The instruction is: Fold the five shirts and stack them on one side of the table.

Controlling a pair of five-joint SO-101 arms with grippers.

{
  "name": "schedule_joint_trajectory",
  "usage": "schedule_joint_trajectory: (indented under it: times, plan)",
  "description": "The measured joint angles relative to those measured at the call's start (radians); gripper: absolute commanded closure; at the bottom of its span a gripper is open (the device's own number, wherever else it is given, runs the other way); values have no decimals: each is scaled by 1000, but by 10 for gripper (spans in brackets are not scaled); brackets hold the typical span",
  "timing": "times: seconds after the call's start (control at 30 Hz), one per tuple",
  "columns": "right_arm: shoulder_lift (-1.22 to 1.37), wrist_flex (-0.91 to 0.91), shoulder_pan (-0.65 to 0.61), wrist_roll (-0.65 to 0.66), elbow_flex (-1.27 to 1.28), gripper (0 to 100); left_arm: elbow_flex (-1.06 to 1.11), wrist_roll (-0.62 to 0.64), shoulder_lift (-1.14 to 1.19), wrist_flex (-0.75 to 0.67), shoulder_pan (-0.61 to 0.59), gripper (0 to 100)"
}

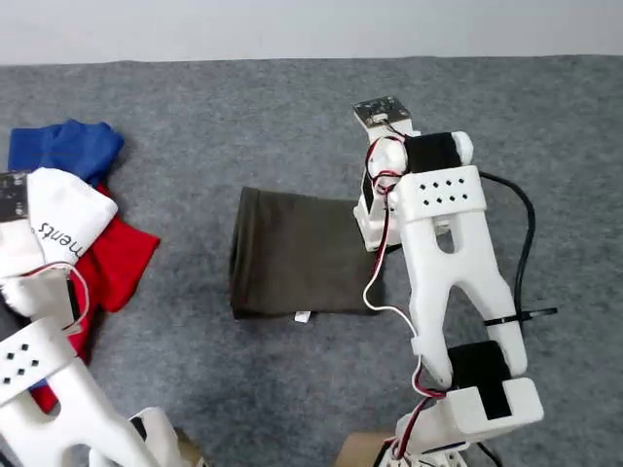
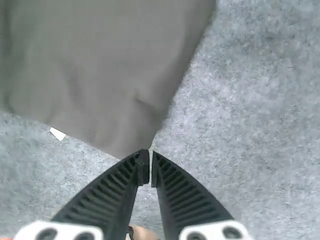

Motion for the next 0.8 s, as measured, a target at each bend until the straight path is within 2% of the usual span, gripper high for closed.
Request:
schedule_joint_trajectory:
  times: [0.27,0.4,0.57,0.8]
  plan:
    - [83,0,-12,-167,112,988,0,0,0,0,-8,996]
    - [121,-49,-72,-187,242,988,0,0,0,0,-8,996]
    - [180,-195,-118,-187,399,988,0,0,0,0,-8,996]
    - [181,-206,-129,-187,430,988,0,0,0,0,-8,996]
